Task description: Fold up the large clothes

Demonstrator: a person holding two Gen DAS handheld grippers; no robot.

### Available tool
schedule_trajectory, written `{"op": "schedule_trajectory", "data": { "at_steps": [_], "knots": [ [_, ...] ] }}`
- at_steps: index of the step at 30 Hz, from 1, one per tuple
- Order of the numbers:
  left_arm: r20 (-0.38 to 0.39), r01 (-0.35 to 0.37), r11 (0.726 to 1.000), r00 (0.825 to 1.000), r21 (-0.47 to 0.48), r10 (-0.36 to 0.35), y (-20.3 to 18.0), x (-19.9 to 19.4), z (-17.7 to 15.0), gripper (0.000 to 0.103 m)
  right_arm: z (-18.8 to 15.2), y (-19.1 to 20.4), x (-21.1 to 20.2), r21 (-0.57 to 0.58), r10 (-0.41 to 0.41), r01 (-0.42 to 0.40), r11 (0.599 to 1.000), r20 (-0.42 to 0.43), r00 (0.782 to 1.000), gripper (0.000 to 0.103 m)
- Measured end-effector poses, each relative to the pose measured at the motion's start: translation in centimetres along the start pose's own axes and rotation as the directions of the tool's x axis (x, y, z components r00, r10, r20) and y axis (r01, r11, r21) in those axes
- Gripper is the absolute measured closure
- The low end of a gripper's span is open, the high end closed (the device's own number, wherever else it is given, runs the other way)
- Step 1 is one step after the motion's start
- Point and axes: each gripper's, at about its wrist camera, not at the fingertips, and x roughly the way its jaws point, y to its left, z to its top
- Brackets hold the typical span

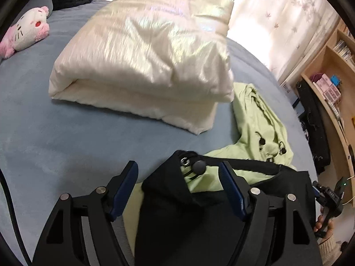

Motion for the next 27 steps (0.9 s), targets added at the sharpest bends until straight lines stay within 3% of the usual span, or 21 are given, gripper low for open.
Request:
{"op": "schedule_trajectory", "data": {
  "at_steps": [5,9,12,14,18,21,24,25,26,27],
  "knots": [
    [-0.037,-0.017,0.999,0.999,0.042,0.018,0.2,0.5,-0.9,0.029,0.3,-0.2,0.8,-0.019,-0.048,0.047,0.999,-0.012,0.999,0.045],
    [-0.041,0.094,0.996,0.995,0.01,-0.093,1.4,-0.3,-1.4,0.029,0.2,-0.7,1.9,-0.022,-0.061,0.06,0.998,-0.036,0.997,0.045],
    [-0.054,0.156,0.985,0.987,0.069,-0.152,1.3,-1.1,-1.6,0.028,-0.3,-0.6,2.3,-0.037,-0.05,0.048,0.998,-0.038,0.998,0.045],
    [-0.081,0.149,0.978,0.987,0.144,-0.139,0.9,-1.3,-2.0,0.028,-0.5,-0.6,2.5,-0.045,-0.047,0.045,0.998,-0.036,0.998,0.045],
    [-0.105,0.045,0.966,0.994,0.256,-0.018,-0.3,0.3,-2.6,0.028,-0.5,-0.7,3.0,-0.042,-0.047,0.045,0.998,-0.042,0.998,0.045],
    [-0.116,-0.011,0.965,0.992,0.261,0.043,-0.3,2.4,-2.4,0.028,-0.5,-0.6,3.2,-0.046,-0.044,0.042,0.998,-0.035,0.998,0.045],
    [-0.145,-0.007,0.977,0.989,0.213,0.038,0.0,4.4,-1.9,0.028,-0.4,-0.2,3.5,-0.055,-0.052,0.05,0.997,-0.03,0.998,0.046],
    [-0.147,-0.003,0.981,0.989,0.192,0.032,0.2,4.7,-1.8,0.029,-0.3,-0.1,3.6,-0.066,-0.062,0.06,0.996,-0.026,0.998,0.048],
    [-0.141,-0.004,0.986,0.99,0.169,0.028,0.2,4.9,-1.7,0.031,-0.3,0.0,3.7,-0.071,-0.069,0.067,0.995,-0.026,0.997,0.059],
    [-0.131,-0.015,0.988,0.991,0.156,0.035,0.0,5.0,-1.7,0.041,-0.3,0.0,3.7,-0.071,-0.069,0.067,0.995,-0.028,0.997,0.074]
  ]
}}
